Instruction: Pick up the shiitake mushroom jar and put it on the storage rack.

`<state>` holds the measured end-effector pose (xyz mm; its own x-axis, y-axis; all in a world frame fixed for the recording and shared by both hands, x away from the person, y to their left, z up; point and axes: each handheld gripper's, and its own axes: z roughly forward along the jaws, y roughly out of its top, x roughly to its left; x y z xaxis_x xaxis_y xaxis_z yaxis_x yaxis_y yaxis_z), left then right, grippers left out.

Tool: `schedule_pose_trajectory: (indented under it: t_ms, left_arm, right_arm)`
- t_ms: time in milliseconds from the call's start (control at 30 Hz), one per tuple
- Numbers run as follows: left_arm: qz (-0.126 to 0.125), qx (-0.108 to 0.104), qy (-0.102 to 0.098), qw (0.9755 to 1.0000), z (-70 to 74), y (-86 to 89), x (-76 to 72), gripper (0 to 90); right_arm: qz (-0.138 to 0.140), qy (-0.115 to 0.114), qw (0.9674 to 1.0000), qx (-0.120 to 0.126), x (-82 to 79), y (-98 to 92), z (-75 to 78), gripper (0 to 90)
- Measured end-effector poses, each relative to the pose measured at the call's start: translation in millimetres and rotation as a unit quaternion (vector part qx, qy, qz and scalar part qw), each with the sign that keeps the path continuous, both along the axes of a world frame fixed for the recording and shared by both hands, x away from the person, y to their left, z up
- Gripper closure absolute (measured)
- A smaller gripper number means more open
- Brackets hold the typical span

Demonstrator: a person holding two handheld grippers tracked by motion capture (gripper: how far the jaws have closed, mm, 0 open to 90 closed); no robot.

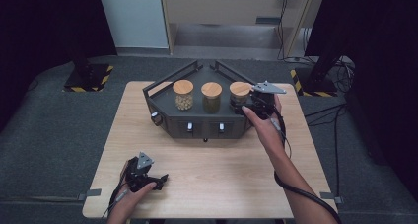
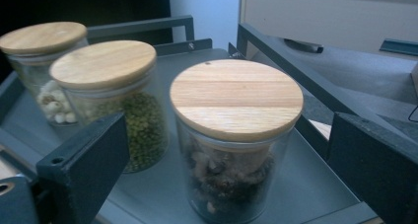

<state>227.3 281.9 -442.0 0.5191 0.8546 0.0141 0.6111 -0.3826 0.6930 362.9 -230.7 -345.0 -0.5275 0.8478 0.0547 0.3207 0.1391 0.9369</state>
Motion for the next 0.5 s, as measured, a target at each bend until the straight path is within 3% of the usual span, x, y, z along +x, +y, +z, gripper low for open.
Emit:
schedule_pose_trajectory:
  t_ms: [500]
  left_arm:
    - [0.000, 0.000, 0.000, 1.0000, 0.1, -0.1, 0.4, 0.0]
  right_arm:
    - [0.002, 0.003, 1.0000, 0.008, -17.2, -14.1, 3.4, 1.3]
